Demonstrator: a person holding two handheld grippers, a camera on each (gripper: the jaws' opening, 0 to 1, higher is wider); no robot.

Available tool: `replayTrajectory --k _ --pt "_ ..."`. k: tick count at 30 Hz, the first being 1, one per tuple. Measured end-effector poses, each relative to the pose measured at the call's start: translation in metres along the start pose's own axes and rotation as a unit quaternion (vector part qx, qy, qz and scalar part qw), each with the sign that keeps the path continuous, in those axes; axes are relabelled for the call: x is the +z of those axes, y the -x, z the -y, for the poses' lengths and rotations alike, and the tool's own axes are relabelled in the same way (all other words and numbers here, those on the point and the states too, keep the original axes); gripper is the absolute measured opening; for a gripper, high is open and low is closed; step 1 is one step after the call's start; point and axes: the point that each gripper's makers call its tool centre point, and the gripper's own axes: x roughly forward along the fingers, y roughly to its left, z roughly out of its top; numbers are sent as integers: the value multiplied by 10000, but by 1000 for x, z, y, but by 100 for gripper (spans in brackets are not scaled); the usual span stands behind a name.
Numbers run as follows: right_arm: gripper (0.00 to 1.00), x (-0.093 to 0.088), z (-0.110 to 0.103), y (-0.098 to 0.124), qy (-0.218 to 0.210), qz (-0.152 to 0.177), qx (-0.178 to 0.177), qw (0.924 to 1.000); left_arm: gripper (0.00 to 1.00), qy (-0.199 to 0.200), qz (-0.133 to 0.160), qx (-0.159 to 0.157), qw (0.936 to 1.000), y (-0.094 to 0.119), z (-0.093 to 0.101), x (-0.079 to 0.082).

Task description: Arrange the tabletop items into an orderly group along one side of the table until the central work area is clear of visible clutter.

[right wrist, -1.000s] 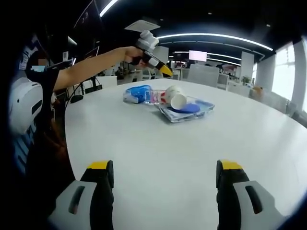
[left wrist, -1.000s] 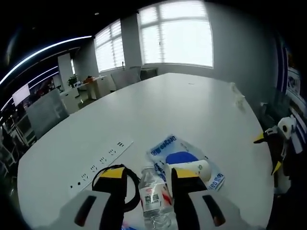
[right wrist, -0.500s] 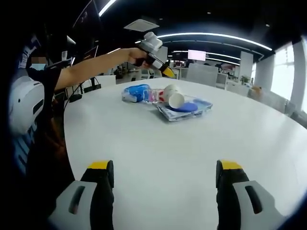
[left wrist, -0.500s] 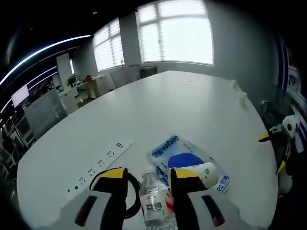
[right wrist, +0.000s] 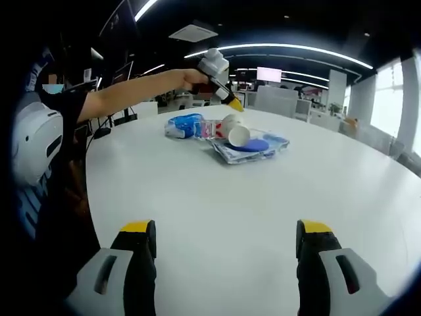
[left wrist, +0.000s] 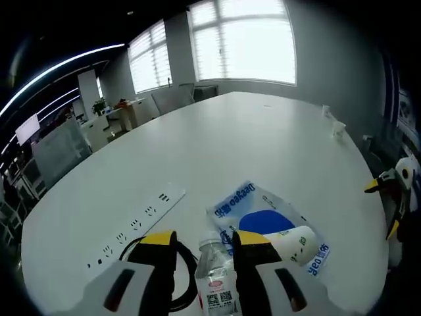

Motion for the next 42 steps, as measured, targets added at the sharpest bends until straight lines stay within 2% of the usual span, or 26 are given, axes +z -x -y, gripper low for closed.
replayTrajectory --k 13,23,36,42 --pt "84 6 0 -1 67 41 23 10000 29 61 10 83 9999 -1 -7 -1" --pt "84 4 5 2 45 7 -55 10000 28 64 -88 78 9999 -18 -10 -5" --pt "84 3 9 0 37 -28 -69 10000 27 90 -174 48 9998 -28 -10 -5" --pt "84 4 10 2 34 -21 -97 9999 26 171 -359 1 9992 -38 -8 -14"
